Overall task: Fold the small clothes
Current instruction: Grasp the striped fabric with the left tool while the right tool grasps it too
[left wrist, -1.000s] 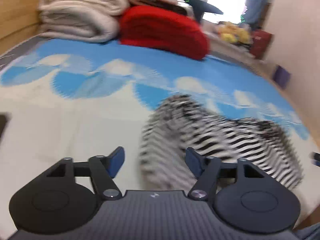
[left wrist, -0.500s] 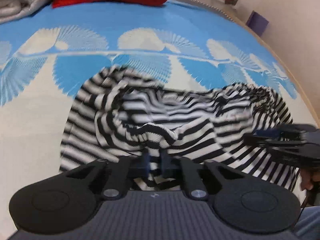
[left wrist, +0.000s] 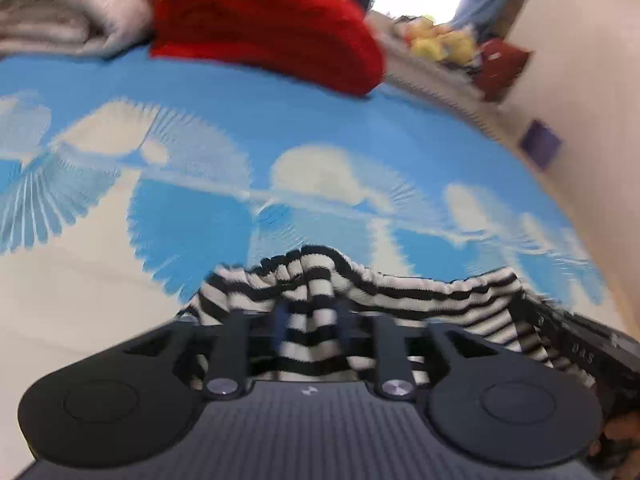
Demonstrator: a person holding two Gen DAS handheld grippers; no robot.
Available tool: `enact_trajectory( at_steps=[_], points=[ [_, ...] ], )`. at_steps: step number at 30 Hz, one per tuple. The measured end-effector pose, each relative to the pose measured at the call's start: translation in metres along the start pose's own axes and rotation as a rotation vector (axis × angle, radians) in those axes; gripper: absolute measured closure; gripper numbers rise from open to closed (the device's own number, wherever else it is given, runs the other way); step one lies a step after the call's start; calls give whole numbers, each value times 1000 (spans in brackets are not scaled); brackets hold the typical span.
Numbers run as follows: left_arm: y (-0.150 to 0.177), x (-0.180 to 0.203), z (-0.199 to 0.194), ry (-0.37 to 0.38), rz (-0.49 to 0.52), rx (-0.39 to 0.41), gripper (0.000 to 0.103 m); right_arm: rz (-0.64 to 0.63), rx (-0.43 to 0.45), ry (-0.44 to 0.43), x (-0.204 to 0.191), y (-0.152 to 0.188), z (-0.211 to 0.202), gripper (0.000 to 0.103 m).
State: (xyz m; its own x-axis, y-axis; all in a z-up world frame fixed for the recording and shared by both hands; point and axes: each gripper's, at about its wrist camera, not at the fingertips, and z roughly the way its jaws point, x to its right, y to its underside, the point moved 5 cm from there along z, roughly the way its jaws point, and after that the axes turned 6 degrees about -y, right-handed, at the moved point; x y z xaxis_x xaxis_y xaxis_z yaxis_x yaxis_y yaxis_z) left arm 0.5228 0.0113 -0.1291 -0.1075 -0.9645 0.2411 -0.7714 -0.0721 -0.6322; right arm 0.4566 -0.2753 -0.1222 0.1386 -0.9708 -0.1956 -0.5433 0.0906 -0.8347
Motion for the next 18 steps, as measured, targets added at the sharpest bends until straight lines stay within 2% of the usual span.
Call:
enact_trajectory(
  at_steps=[1,3,4,5,6,8,9,11,12,14,17,18],
  points=[
    [6,-2,11,-11,0,-31,47,27,-58,8,3,10,17,92],
    [12,-1,15,-15,31,-39,30,101,-172,-5,6,25,37,75],
    [12,3,11,-18,73,-30,26,119,-179,-27,5,25,36,72],
    [9,7,4,-28,117,-31,18,117,-168,-43,5,20,30,67],
    [6,9,-4,-36,133,-20,16,120,-142,-51,8,11,20,62],
    [-2,5,-25,-16,108,35,12,153,-49,-58,23,-11,-5,54],
    [-6,0,-34,-10,81,56,2,172,3,-43,34,-20,-22,52],
    [-14,-12,-48,-45,20,99,0,181,66,40,56,-27,-44,57],
    [-17,-18,-50,-68,14,103,0,166,61,93,66,-27,-49,72],
    [-23,-27,-50,-104,12,101,0,121,-2,155,77,-22,-49,82],
    [-24,-34,-45,-180,61,61,0,28,-103,201,77,-8,-42,81],
    [-22,-33,-44,-187,93,43,0,-16,-123,207,74,-3,-40,73]
  ],
)
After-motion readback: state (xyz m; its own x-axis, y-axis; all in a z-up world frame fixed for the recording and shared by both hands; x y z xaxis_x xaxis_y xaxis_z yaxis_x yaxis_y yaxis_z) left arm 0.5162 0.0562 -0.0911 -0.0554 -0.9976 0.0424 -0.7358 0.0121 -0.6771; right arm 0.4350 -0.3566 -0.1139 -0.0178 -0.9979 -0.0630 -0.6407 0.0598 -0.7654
